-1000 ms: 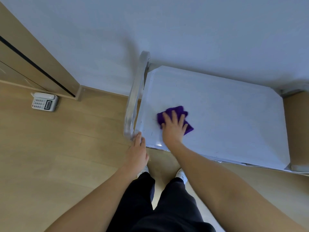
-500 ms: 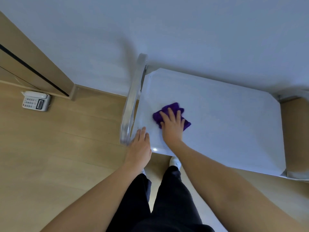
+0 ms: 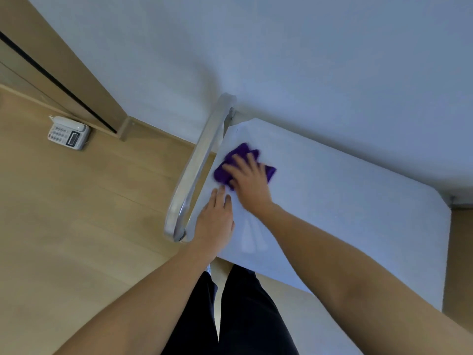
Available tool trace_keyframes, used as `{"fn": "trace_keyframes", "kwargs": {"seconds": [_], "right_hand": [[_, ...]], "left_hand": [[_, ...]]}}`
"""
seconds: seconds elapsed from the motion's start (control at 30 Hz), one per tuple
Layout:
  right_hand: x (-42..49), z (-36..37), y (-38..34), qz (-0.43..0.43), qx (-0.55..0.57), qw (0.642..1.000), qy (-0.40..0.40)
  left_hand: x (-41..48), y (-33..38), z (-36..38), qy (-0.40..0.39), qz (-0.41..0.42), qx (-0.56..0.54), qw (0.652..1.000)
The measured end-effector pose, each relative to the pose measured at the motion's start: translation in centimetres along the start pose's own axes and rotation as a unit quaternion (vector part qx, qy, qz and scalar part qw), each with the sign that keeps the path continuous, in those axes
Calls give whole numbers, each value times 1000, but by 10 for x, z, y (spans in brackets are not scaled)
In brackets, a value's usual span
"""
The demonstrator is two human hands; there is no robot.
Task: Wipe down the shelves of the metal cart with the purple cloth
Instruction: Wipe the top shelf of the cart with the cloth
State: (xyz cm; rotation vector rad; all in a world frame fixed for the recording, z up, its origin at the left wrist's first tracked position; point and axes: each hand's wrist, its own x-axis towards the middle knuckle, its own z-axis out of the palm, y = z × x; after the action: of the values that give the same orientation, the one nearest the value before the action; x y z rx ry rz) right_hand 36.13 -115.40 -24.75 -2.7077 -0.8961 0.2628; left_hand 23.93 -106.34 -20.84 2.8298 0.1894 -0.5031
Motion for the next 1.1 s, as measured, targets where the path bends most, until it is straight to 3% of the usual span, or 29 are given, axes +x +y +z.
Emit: {"fn": "trace_keyframes", "kwargs": {"seconds": [0.07, 0.13, 0.2, 0.3, 0.33, 0.4, 0.47, 0.53, 0.67, 0.77, 0.8, 0.87, 1.0, 1.1], "right_hand": [[2, 1, 12, -148, 2, 987, -63], [21, -5, 42, -191, -8, 979, -73], [44, -14, 64, -116, 3, 993, -18], [71, -25, 57, 118, 60, 991, 9], [73, -25, 43, 121, 60, 991, 11], [64, -18, 16, -15, 52, 999, -4], [45, -9, 10, -160, 45, 984, -62], [36, -10, 32, -178, 53, 981, -59], [21, -29, 109, 18, 69, 995, 70], [8, -41, 124, 203, 85, 971, 88], [5, -38, 111, 229, 78, 966, 87], [-5, -25, 72, 174, 72, 980, 69], [-35, -4, 35, -78, 85, 993, -35], [-38, -14, 79, -58, 74, 996, 7]], "left_hand": [[2, 6, -2, 5, -38, -11, 999], [0, 11, 4, -4, -43, -8, 999], [-2, 13, 10, -8, -46, -12, 999], [-2, 15, 15, -17, -62, -7, 998], [-1, 18, 15, -16, -67, -6, 998], [1, 24, 12, -4, -75, -6, 997], [1, 31, 10, 0, -90, 9, 996], [1, 36, 12, 1, -108, -6, 994], [4, 50, 11, -4, -132, -3, 991], [6, 56, 13, -10, -137, 8, 991], [6, 57, 14, -14, -140, 11, 990], [6, 55, 14, -12, -146, 14, 989], [0, 43, 14, -13, -124, -3, 992], [-4, 35, 10, -27, -90, -13, 996]]}}
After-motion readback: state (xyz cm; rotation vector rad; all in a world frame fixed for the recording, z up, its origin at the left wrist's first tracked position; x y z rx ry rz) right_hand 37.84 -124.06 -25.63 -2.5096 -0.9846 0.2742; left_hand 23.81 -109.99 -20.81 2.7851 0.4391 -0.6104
